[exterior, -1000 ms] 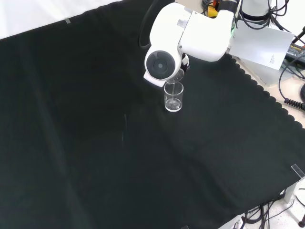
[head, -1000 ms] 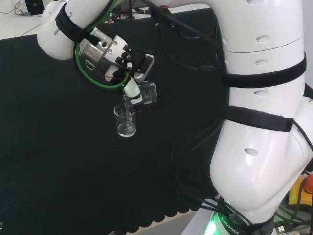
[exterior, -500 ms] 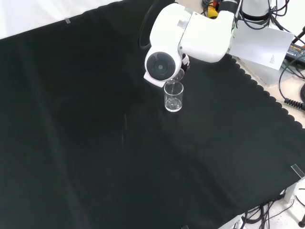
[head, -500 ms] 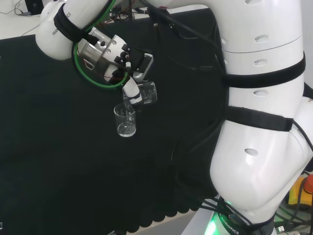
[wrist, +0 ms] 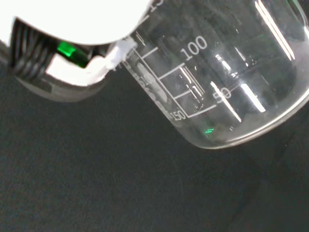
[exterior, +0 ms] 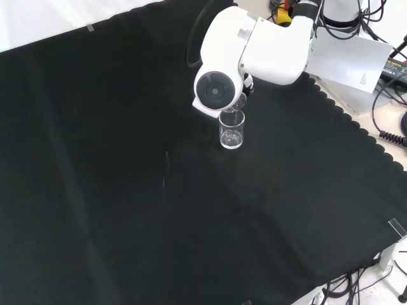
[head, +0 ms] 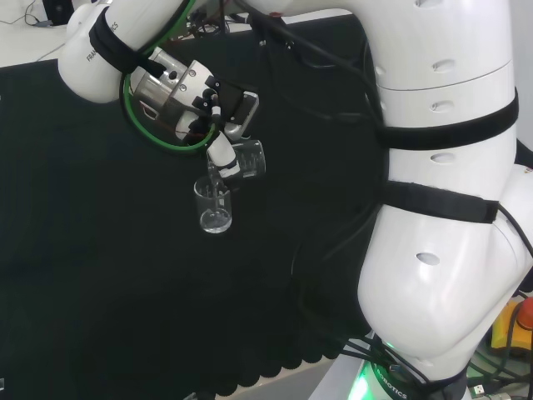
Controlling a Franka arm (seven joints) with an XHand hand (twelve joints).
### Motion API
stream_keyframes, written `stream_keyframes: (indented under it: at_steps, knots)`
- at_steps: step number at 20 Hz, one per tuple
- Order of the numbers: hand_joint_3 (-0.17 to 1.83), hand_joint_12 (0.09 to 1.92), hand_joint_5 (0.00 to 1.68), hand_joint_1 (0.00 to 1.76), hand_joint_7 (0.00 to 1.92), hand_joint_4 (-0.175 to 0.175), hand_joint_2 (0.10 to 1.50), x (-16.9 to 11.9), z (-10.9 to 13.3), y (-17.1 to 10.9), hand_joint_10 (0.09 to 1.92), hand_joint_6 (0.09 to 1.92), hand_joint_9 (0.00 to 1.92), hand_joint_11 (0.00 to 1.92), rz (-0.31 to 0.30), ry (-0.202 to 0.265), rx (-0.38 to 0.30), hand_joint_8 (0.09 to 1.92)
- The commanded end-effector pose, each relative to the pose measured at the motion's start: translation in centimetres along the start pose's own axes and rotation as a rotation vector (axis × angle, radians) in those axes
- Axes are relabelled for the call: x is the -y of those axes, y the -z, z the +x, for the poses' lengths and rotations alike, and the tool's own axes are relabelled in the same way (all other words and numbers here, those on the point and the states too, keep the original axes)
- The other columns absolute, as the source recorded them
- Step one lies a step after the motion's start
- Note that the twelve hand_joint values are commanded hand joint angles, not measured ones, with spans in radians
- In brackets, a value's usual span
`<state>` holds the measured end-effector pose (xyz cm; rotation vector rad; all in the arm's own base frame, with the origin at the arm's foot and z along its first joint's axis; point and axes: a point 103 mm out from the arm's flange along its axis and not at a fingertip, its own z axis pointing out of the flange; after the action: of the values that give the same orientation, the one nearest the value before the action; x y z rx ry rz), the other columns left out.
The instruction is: Pour the water from the handheld beaker into the one on the table.
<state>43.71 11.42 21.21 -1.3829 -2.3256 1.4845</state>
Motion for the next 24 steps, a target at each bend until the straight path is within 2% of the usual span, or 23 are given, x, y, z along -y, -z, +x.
stream_keyframes:
  at_steps: [1, 6, 14, 17, 21, 24]
  knots:
    - [0.63, 0.48, 1.52, 1.33, 1.62, -0.175, 0.60, 0.0, 0.0, -0.2, 0.09, 0.13, 1.82, 1.56, -0.021, 0.000, -0.013, 0.09]
    - [0.63, 0.48, 1.52, 1.33, 1.62, -0.175, 0.60, 0.3, -0.3, -0.6, 0.09, 0.13, 1.82, 1.56, -0.054, 0.005, -0.041, 0.09]
    - [0.63, 0.48, 1.52, 1.33, 1.62, -0.175, 0.60, 0.9, -0.9, 0.1, 0.09, 0.13, 1.82, 1.56, -0.075, 0.029, -0.032, 0.09]
    - [0.63, 0.48, 1.52, 1.33, 1.62, -0.175, 0.60, 1.0, -1.0, -0.2, 0.09, 0.13, 1.82, 1.56, -0.109, 0.051, -0.045, 0.09]
    - [0.63, 0.48, 1.52, 1.33, 1.62, -0.175, 0.60, 1.0, -1.3, -0.8, 0.09, 0.13, 1.82, 1.57, -0.159, 0.063, -0.107, 0.09]
    - [0.63, 0.48, 1.52, 1.33, 1.62, -0.175, 0.60, 1.3, -1.7, -1.5, 0.09, 0.13, 1.82, 1.57, -0.233, 0.076, -0.190, 0.09]
